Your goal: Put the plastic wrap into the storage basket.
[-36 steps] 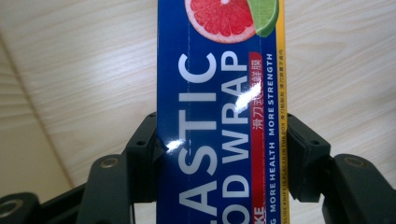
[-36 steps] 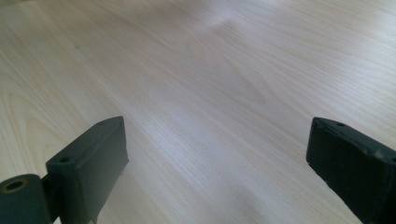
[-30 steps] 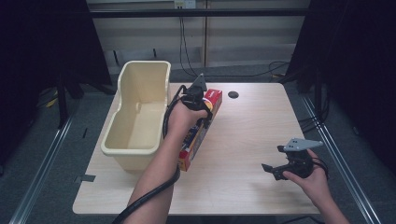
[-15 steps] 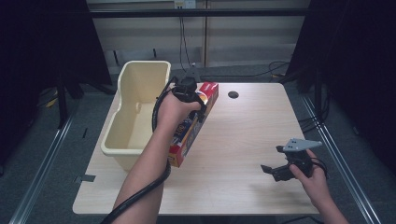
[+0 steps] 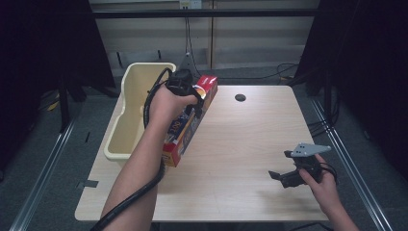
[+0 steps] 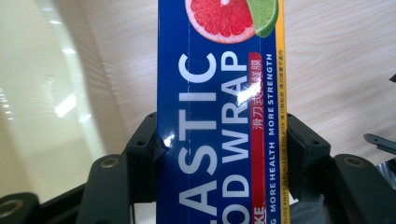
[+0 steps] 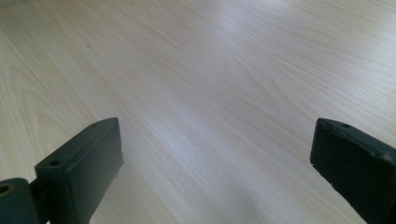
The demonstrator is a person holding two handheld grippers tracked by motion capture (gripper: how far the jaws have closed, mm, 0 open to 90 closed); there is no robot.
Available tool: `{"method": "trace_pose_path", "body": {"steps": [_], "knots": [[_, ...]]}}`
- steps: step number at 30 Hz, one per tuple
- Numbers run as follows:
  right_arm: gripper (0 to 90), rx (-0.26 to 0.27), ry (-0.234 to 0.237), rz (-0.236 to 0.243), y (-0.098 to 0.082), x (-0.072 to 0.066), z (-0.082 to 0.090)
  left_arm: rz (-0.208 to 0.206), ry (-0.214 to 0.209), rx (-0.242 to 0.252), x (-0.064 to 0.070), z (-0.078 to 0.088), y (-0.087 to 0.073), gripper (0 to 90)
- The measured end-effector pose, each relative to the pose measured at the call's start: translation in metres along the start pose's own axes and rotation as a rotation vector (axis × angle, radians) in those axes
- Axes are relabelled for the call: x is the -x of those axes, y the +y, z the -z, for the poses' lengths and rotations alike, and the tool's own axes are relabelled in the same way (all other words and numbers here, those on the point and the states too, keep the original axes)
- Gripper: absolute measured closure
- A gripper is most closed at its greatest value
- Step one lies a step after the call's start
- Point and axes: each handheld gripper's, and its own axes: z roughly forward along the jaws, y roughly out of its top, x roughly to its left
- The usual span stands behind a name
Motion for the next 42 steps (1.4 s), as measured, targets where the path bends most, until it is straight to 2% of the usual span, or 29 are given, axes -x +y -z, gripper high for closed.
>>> {"method": "trace_pose_path", "body": {"steps": [2,5,7,10,22,34,42], "knots": [[2.2,-0.003,-0.001,0.002,0.000,0.000,0.000,0.026,0.008,0.004,-0.001,0.004,-0.001,40.9],[2.2,-0.004,0.002,0.003,0.000,0.000,0.000,0.026,0.011,0.014,-0.008,0.012,-0.002,40.9],[2.2,-0.004,0.003,0.006,-0.001,0.000,-0.001,0.050,0.006,0.025,-0.011,0.016,-0.003,40.9],[2.2,-0.007,0.006,0.006,-0.001,0.000,-0.001,0.054,0.026,0.025,-0.016,0.022,-0.005,40.9],[2.2,-0.009,0.000,0.004,0.000,-0.001,-0.001,0.080,0.051,0.056,-0.036,0.046,-0.012,40.9],[2.2,-0.013,0.005,0.005,0.000,-0.002,-0.002,0.136,0.064,0.071,-0.055,0.065,-0.022,40.9],[2.2,-0.011,0.002,0.008,0.000,-0.002,-0.003,0.169,0.073,0.086,-0.073,0.076,-0.030,40.9]]}}
